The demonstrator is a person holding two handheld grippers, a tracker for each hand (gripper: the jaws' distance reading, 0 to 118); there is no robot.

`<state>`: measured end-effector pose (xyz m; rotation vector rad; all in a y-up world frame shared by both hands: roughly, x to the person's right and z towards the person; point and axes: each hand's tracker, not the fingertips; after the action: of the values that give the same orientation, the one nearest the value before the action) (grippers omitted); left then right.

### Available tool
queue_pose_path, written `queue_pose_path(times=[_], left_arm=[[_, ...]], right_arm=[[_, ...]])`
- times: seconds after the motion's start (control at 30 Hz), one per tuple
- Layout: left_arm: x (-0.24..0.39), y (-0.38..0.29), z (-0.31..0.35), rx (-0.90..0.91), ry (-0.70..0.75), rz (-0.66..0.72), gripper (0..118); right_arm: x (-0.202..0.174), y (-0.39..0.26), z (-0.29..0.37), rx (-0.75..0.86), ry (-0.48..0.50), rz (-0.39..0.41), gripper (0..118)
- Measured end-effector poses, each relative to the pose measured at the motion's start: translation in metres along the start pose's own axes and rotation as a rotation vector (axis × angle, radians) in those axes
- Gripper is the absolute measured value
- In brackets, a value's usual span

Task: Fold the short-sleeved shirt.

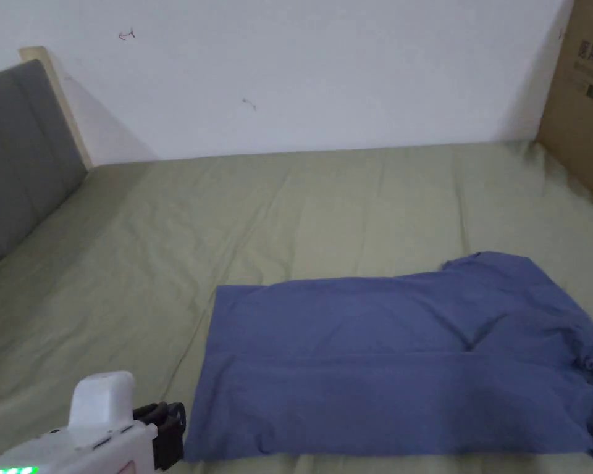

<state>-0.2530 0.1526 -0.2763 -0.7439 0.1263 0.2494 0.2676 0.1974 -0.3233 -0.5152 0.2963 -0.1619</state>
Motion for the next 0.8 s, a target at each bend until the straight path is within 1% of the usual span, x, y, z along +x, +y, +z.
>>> queue_pose_path(times=[0.03, 0.07, 0.1, 0.13, 0.17, 0.2, 0.23, 0.27, 0.3, 0.33, 0.37, 0.4, 0.43, 0.47, 0.5, 0.53, 0.57, 0.6, 0.67, 0.7, 0.73, 0.8], left_arm=[[-0.009, 0.005, -0.017, -0.061, 0.0, 0.035, 0], [-0.012, 0.006, -0.031, -0.096, -0.017, 0.065, 0], [-0.019, 0.006, -0.043, -0.095, -0.019, 0.104, 8], [-0.027, 0.007, -0.058, -0.106, -0.017, 0.142, 31], [-0.033, 0.005, -0.073, -0.133, -0.008, 0.171, 71], [-0.036, 0.003, -0.087, -0.164, 0.023, 0.173, 117], [-0.038, 0.0, -0.101, -0.22, 0.052, 0.171, 115], [-0.04, -0.007, -0.108, -0.194, 0.029, 0.161, 110], [-0.039, -0.01, -0.117, -0.192, 0.035, 0.151, 111], [-0.018, -0.01, -0.111, -0.245, 0.034, 0.13, 111], [-0.009, -0.014, -0.117, -0.285, 0.019, 0.103, 112], [-0.001, -0.016, -0.121, -0.31, 0.028, 0.047, 109], [0.011, -0.019, -0.121, -0.32, 0.06, -0.051, 104], [-0.001, -0.016, -0.132, -0.307, 0.088, -0.147, 100], [0.002, -0.015, -0.128, -0.301, 0.089, -0.18, 81], [0.006, -0.011, -0.119, -0.276, 0.077, -0.148, 51], [0.006, -0.008, -0.111, -0.248, 0.095, -0.158, 12], [0.006, -0.006, -0.103, -0.206, 0.069, -0.168, 3], [0.013, -0.002, -0.096, -0.196, -0.035, -0.125, 3], [0.016, 0.0, -0.097, -0.208, 0.017, -0.146, 3], [0.015, 0.002, -0.09, -0.206, 0.023, -0.16, 3], [0.011, 0.007, -0.085, -0.191, 0.018, -0.153, 3]], right_arm=[[0.0, 0.0, -0.002, -0.02, -0.002, 0.008, 0], [-0.003, 0.0, -0.006, -0.031, 0.008, -0.01, 0], [-0.005, -0.001, -0.009, -0.039, 0.017, -0.028, 0], [-0.003, -0.001, -0.011, -0.056, 0.041, -0.067, 0], [-0.001, 0.0, -0.013, -0.072, 0.054, -0.099, 0], [0.001, 0.0, -0.014, -0.075, 0.051, -0.121, 0], [0.004, -0.002, -0.021, -0.08, 0.048, -0.138, 0], [0.006, -0.001, -0.023, -0.089, 0.047, -0.148, 0], [0.008, 0.0, -0.025, -0.095, 0.044, -0.153, 0], [0.01, 0.0, -0.027, -0.1, 0.038, -0.156, 0], [0.012, -0.002, -0.032, -0.106, 0.03, -0.157, 0], [0.014, -0.002, -0.034, -0.111, 0.022, -0.156, 0], [0.016, -0.002, -0.036, -0.116, 0.011, -0.155, 0], [0.019, -0.002, -0.038, -0.119, -0.005, -0.153, 0], [0.021, -0.003, -0.039, -0.119, -0.014, -0.153, 0], [0.026, -0.001, -0.04, -0.116, -0.025, -0.15, 0], [0.031, 0.001, -0.04, -0.112, -0.041, -0.144, 0], [0.037, 0.002, -0.042, -0.11, -0.057, -0.136, 0], [0.053, 0.005, -0.048, -0.129, -0.115, -0.114, 0], [0.06, 0.006, -0.052, -0.141, -0.141, -0.111, 0], [0.069, 0.008, -0.06, -0.164, -0.159, -0.115, 0], [0.086, 0.011, -0.076, -0.23, -0.161, -0.138, 0]])
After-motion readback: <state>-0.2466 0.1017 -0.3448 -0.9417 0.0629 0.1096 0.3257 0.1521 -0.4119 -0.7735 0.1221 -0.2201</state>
